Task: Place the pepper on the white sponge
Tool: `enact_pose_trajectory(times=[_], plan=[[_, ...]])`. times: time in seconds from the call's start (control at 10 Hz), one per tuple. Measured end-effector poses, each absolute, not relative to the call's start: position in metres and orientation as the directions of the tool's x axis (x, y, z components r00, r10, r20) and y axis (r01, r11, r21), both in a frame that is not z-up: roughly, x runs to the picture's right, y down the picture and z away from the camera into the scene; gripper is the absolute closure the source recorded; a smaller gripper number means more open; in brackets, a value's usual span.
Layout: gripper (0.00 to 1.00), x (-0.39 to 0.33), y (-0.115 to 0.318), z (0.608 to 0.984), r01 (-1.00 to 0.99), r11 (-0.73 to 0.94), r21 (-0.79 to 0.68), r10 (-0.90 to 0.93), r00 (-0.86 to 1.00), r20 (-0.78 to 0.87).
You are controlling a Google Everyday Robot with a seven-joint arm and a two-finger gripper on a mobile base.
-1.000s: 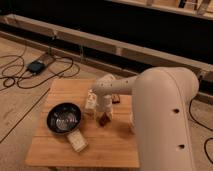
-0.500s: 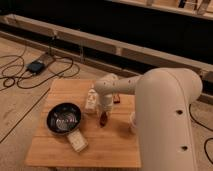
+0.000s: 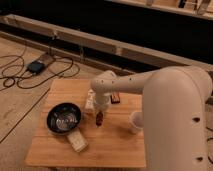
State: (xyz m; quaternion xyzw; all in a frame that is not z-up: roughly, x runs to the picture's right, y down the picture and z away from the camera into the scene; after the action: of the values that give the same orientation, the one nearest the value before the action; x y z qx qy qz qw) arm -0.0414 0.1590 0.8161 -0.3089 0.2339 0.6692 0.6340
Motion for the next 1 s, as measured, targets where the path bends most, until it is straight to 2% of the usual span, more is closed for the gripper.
enact_pose_trajectory(times=[0.5, 1.0], plan=[[1.0, -0.087, 0.176, 0.737, -0.963, 0.039, -0.267, 0.687, 0.219, -0.692], [1.0, -0.109, 0.216, 0.707, -0.949, 0.092, -0.303, 0.573, 0.299, -0.763]])
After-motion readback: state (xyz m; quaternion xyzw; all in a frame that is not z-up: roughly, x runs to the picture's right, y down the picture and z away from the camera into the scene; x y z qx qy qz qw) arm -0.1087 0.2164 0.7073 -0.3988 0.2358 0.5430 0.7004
